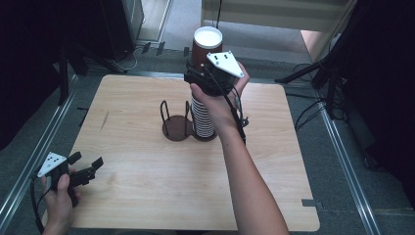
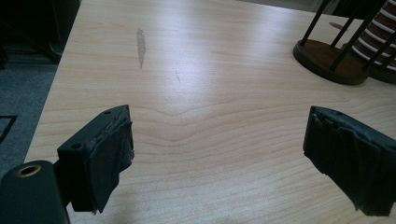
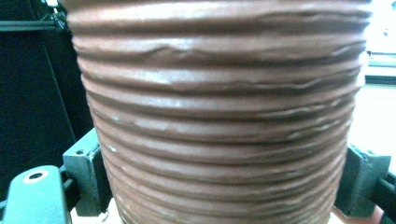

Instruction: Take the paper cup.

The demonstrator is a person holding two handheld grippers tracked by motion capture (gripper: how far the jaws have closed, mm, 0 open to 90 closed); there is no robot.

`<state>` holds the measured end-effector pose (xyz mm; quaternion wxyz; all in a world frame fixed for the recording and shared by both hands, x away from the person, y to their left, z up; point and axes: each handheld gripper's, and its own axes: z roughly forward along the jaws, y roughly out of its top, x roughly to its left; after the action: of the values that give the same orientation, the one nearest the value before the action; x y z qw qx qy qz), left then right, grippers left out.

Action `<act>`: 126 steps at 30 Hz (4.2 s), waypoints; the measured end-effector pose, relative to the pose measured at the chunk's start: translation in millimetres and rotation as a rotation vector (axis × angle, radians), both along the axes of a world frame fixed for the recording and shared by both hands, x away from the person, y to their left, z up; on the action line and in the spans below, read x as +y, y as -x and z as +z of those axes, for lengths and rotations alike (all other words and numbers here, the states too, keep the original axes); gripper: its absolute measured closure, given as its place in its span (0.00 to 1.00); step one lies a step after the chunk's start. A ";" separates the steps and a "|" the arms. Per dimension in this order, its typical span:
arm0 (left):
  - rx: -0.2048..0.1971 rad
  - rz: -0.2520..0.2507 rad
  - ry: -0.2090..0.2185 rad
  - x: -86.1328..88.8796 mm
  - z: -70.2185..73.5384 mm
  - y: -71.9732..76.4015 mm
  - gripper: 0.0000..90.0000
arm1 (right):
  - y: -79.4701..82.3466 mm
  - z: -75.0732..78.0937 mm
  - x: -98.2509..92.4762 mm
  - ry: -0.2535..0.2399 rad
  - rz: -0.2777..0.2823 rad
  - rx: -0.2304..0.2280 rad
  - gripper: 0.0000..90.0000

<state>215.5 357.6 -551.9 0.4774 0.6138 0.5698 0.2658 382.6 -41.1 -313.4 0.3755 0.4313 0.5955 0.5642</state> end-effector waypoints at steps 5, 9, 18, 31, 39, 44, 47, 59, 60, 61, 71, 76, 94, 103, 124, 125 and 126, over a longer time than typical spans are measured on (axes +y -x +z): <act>0.000 0.000 0.000 0.0 0.0 0.0 0.10 | 2.1 7.2 0.3 0.001 0.007 -0.015 0.14; -0.001 0.000 0.000 0.0 0.0 -0.1 0.10 | 3.8 12.5 -0.4 0.005 0.004 -0.028 0.15; -0.001 0.000 0.000 -0.2 -0.1 -0.3 0.10 | 8.0 24.6 -7.1 -0.003 -0.007 -0.043 0.15; -0.002 0.003 0.001 -0.5 -0.1 -0.3 0.10 | 16.9 36.3 -28.7 0.003 -0.038 -0.065 0.15; -0.002 0.003 -0.001 -0.6 0.0 -0.2 0.10 | 20.8 36.6 -44.5 -0.002 -0.060 -0.070 0.15; -0.002 0.001 -0.001 -0.6 0.0 -0.2 0.10 | 22.3 34.0 -54.4 -0.005 -0.076 -0.069 0.15; -0.002 0.001 -0.001 -0.4 0.0 -0.1 0.10 | 22.9 32.5 -61.4 -0.009 -0.086 -0.069 0.15; -0.002 0.004 -0.002 -0.6 0.0 -0.1 0.10 | 28.1 29.9 -82.8 -0.011 -0.116 -0.069 0.15; -0.001 0.003 -0.003 -0.5 0.1 -0.1 0.10 | 28.7 29.6 -84.3 -0.011 -0.116 -0.068 0.15; -0.002 0.004 -0.002 -0.6 0.0 -0.1 0.10 | 29.3 29.0 -86.4 -0.008 -0.118 -0.071 0.15; -0.002 0.006 -0.001 -0.4 0.1 0.3 0.10 | 33.3 23.4 -100.9 -0.005 -0.141 -0.067 0.15; -0.003 0.007 0.000 -0.4 0.0 0.3 0.10 | 37.7 18.9 -109.9 -0.005 -0.152 -0.065 0.15; -0.003 0.010 0.004 -0.2 0.0 0.3 0.10 | 54.1 -7.7 -129.0 0.040 -0.177 -0.053 0.15; -0.005 0.012 0.005 -0.2 -0.1 0.3 0.10 | 64.8 -21.1 -136.6 0.033 -0.180 -0.041 0.15; 0.018 0.020 0.017 1.5 -0.2 -0.8 0.10 | 87.4 -61.0 -142.0 0.022 -0.163 0.005 0.15; 0.016 0.023 0.009 0.8 0.0 -0.6 0.10 | 88.2 -62.4 -142.0 0.023 -0.162 0.007 0.15; 0.010 0.031 -0.005 -0.1 0.4 -0.3 0.10 | 89.1 -64.4 -141.9 0.023 -0.159 0.009 0.15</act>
<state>215.8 357.5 -551.5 0.4688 0.6075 0.5810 0.2712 293.6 -182.9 -377.8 0.4214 0.4756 0.5674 0.5238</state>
